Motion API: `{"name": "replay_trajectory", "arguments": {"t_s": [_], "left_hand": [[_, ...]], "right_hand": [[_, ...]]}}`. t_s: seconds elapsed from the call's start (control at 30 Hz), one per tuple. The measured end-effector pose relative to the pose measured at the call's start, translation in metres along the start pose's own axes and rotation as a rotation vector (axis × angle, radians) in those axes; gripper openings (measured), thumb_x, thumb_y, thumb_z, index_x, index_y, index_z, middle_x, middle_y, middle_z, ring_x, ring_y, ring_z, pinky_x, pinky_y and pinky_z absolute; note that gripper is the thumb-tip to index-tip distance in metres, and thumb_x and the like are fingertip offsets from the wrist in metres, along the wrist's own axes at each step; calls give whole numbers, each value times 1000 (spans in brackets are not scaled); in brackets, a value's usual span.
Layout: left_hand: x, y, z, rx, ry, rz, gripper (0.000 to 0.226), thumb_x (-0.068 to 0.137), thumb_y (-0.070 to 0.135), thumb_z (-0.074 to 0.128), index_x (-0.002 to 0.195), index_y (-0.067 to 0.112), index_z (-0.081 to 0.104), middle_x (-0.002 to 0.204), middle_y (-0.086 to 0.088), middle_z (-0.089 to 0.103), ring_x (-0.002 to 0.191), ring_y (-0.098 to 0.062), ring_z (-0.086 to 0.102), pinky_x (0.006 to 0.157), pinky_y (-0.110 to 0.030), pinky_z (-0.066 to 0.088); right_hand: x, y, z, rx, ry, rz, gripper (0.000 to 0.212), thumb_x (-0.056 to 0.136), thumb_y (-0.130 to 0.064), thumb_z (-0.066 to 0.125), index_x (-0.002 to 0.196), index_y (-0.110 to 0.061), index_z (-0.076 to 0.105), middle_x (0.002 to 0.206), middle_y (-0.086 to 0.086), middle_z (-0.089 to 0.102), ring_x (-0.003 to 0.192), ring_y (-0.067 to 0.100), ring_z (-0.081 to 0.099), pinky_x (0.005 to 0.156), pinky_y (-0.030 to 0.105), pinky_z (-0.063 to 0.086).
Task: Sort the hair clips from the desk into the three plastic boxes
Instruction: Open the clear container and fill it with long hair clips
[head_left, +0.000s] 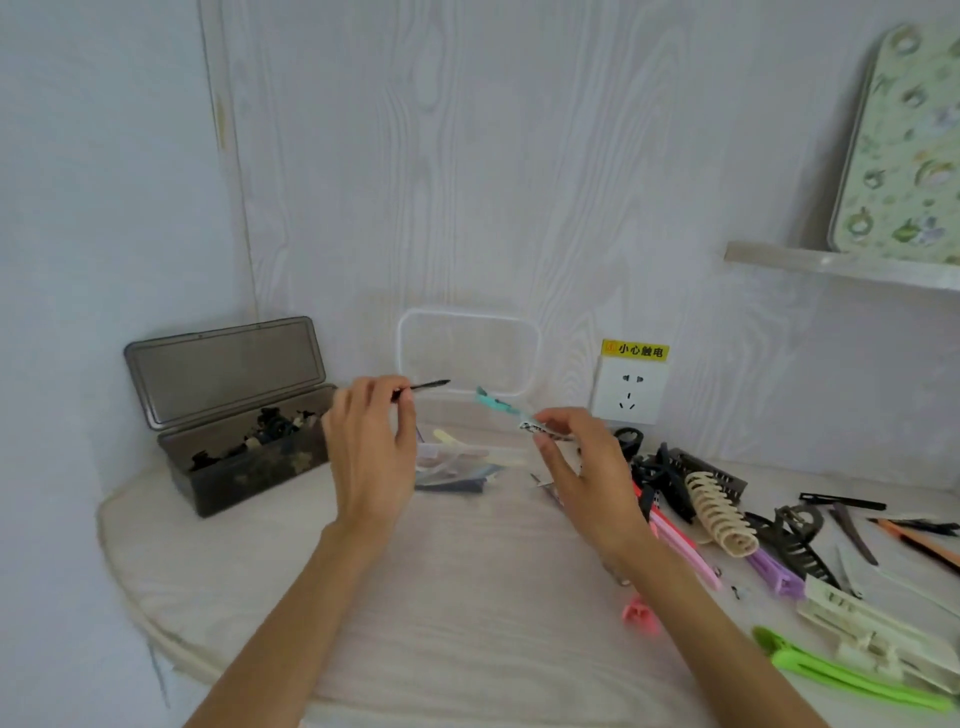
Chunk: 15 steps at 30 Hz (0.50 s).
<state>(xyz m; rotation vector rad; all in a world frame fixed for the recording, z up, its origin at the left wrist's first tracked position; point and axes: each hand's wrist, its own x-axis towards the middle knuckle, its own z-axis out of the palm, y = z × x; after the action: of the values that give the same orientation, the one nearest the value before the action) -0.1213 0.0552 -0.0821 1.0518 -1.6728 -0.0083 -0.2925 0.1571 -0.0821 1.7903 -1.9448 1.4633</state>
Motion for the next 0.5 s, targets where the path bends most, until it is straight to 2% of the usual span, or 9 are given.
{"name": "replay_trajectory", "arguments": {"t_s": [0.1, 0.17, 0.27, 0.33, 0.4, 0.5], "left_hand": [[-9, -10, 21, 68, -103, 25, 19, 94, 14, 44, 106, 16, 60, 100, -4, 58, 91, -23, 48, 79, -34, 35], [-11, -20, 23, 61, -129, 46, 24, 93, 9, 42, 110, 16, 58, 104, -3, 57, 94, -22, 47, 81, -31, 32], [-12, -25, 20, -114, -182, -9, 25, 96, 13, 41, 118, 16, 52, 113, 0, 56, 102, -14, 45, 86, -21, 28], [-11, -23, 20, -211, -195, -50, 31, 96, 21, 42, 126, 16, 46, 120, 1, 51, 111, -12, 44, 92, -22, 33], [-11, -21, 18, -189, -135, -121, 31, 94, 27, 47, 121, 12, 49, 117, -1, 51, 110, -16, 45, 90, -29, 40], [-11, -20, 14, -37, -64, -155, 22, 89, 35, 52, 98, 16, 55, 99, 0, 54, 89, -14, 43, 74, -30, 38]], "right_hand": [[19, 0, 14, -104, 17, -8, 20, 92, -23, 55, 110, -19, 60, 101, -8, 60, 97, 10, 51, 88, 25, 39], [29, 1, 28, -174, 1, -26, 19, 92, -19, 54, 108, -18, 62, 104, -4, 64, 99, 16, 53, 89, 28, 36], [33, 2, 43, -209, -120, -25, 26, 96, -18, 43, 115, -20, 61, 115, -4, 63, 112, 17, 50, 107, 37, 29], [34, 4, 40, -228, -183, -4, 32, 98, -17, 38, 123, -22, 57, 125, -5, 58, 123, 14, 44, 114, 38, 19], [32, 9, 30, -246, -118, 1, 31, 96, -16, 43, 122, -20, 58, 123, -2, 58, 120, 16, 46, 107, 34, 29], [26, 13, 18, -171, -45, 137, 22, 93, -19, 47, 111, -20, 60, 108, -2, 59, 101, 14, 52, 86, 26, 42]]}}
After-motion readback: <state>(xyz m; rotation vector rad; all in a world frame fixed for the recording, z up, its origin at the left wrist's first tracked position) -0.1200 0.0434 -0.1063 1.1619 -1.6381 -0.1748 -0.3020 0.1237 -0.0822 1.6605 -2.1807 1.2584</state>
